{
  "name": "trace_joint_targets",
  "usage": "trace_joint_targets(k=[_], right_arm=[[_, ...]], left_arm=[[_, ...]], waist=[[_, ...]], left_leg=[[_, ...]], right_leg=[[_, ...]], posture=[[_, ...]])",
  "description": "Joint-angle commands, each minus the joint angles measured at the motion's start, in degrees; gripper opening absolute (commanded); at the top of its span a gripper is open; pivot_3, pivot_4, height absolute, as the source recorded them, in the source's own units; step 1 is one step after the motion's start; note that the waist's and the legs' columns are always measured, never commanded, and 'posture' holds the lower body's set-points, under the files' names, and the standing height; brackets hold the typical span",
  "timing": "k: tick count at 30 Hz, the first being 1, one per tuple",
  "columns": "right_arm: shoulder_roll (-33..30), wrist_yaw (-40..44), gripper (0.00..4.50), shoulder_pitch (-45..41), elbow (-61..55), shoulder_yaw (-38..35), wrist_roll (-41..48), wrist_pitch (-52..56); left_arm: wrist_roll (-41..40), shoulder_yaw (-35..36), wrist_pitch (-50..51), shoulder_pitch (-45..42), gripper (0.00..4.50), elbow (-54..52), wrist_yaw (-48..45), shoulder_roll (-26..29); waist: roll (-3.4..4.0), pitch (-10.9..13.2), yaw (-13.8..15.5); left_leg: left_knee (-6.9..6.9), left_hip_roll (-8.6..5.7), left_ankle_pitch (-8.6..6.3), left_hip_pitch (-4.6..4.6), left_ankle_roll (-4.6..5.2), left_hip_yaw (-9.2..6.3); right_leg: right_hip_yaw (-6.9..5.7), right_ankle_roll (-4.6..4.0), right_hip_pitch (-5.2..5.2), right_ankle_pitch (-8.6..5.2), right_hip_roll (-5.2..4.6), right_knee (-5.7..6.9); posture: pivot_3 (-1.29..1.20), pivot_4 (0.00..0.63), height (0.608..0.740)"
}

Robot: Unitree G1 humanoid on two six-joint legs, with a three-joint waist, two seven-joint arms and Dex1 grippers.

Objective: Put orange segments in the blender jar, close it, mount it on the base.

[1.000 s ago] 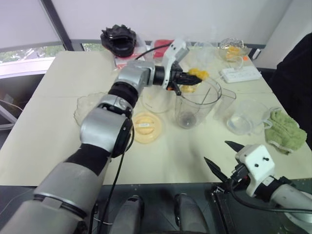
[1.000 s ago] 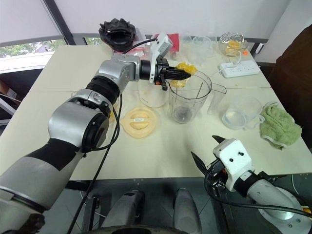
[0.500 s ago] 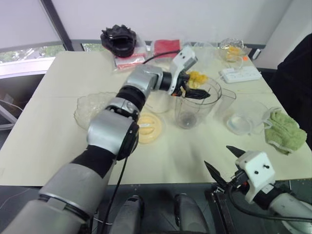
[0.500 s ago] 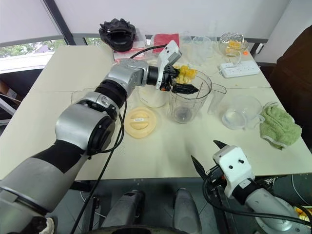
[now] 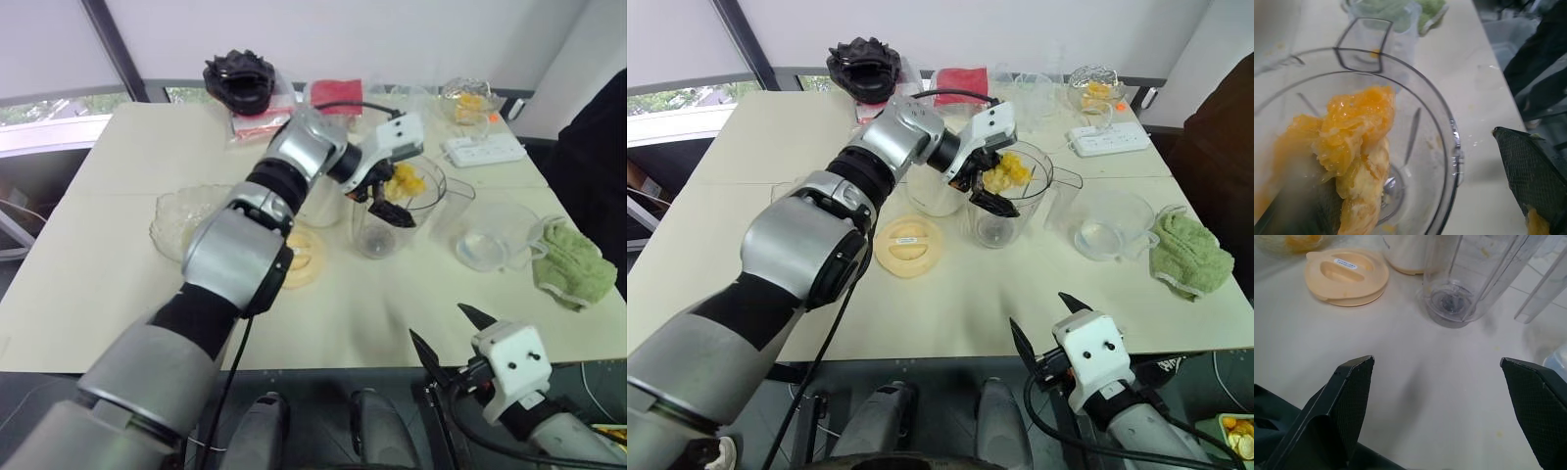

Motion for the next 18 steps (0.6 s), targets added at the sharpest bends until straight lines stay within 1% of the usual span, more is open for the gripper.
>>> trace_joint_targets(k=[1, 3, 6, 8, 10, 13, 14, 17, 18], right_arm=[[-1.33, -2.22, 4.30, 0.38, -1.80, 0.11, -0.31, -2.45], [-2.13, -2.78, 4.30, 0.73, -1.80, 0.00, 0.07, -2.62], [-3.44, -3.42, 4.30, 0.68, -1.80, 0.22, 0.64, -2.90], [-4.06, -3.77, 4.30, 0.62, -1.80, -0.05, 1.26, -2.98], [-4.66, -4.16, 4.30, 0.52, -1.80, -0.10, 1.64, -3.04], [-5.33, -4.85, 4.30, -0.42, -1.80, 0.20, 2.40, -2.80], [-5.32, -5.07, 4.30, -1.07, -1.80, 0.73, 2.47, -2.42], [-4.86, -6.03, 4.30, -2.32, -1.80, 2.27, 2.32, -2.35], [-4.93, -6.31, 4.30, -2.56, -1.80, 2.69, 2.27, -2.34]], left_arm=[[1.91, -0.87, -1.86, -2.20, 4.45, -0.45, 0.47, 0.09], [2.55, -1.01, -0.76, -2.93, 4.45, -0.15, 0.09, 0.33], [4.84, -2.93, -3.86, -3.52, 4.45, -0.16, -2.68, 1.01], [5.37, -2.94, -2.82, -4.25, 4.45, -0.01, -2.10, 0.64], [9.21, -6.49, -8.49, -3.99, 4.45, -0.04, -2.11, 1.33], [7.79, -3.89, -4.97, -6.35, 4.45, 0.34, 1.47, 0.49], [10.82, -6.83, -9.01, -5.87, 4.45, 0.38, 2.25, 1.12], [9.78, -4.74, -7.05, -7.06, 4.45, 0.63, 5.58, 0.37], [10.40, -5.07, -7.27, -7.09, 4.45, 0.71, 5.77, 0.43]], waist=[[0.00, 0.00, -0.01], [0.00, 0.00, -0.08], [0.00, 0.00, -0.11], [-0.01, 0.01, -0.04], [-0.01, 0.01, 0.03], [-0.06, 0.03, 0.05], [-0.08, 0.04, 0.05], [-0.09, 0.05, 0.03], [-0.09, 0.05, 0.04]], left_leg=[[0.00, 0.00, 0.00, 0.00, 0.01, 0.00], [0.00, 0.00, 0.00, 0.01, 0.01, 0.00], [0.00, 0.00, 0.00, 0.01, 0.01, 0.00], [0.00, 0.00, 0.00, 0.01, 0.01, 0.00], [0.01, 0.00, -0.01, 0.00, 0.01, 0.00], [0.01, 0.00, -0.01, 0.01, 0.02, -0.01], [0.02, 0.00, -0.01, 0.01, 0.03, -0.02], [0.02, 0.01, -0.02, 0.01, 0.04, -0.01], [0.02, 0.01, -0.03, 0.01, 0.05, -0.02]], right_leg=[[0.00, 0.00, 0.00, 0.00, 0.00, 0.00], [0.00, 0.00, 0.00, 0.00, 0.00, 0.00], [0.00, 0.01, 0.01, -0.01, 0.00, 0.01], [0.00, -0.01, 0.01, 0.01, 0.00, 0.01], [0.00, 0.00, 0.02, 0.00, 0.00, 0.00], [0.00, 0.00, 0.04, 0.00, 0.00, -0.01], [0.00, 0.02, 0.04, -0.01, 0.00, -0.01], [0.00, 0.05, 0.05, -0.03, 0.00, -0.02], [-0.01, 0.06, 0.05, -0.04, 0.00, -0.02]], posture=[[0.00, 0.150, 0.740], [0.00, 0.150, 0.740], [0.00, 0.150, 0.740], [0.00, 0.150, 0.740], [0.00, 0.150, 0.740], [0.00, 0.150, 0.740], [0.00, 0.150, 0.740], [0.00, 0.150, 0.740], [0.00, 0.150, 0.740]])
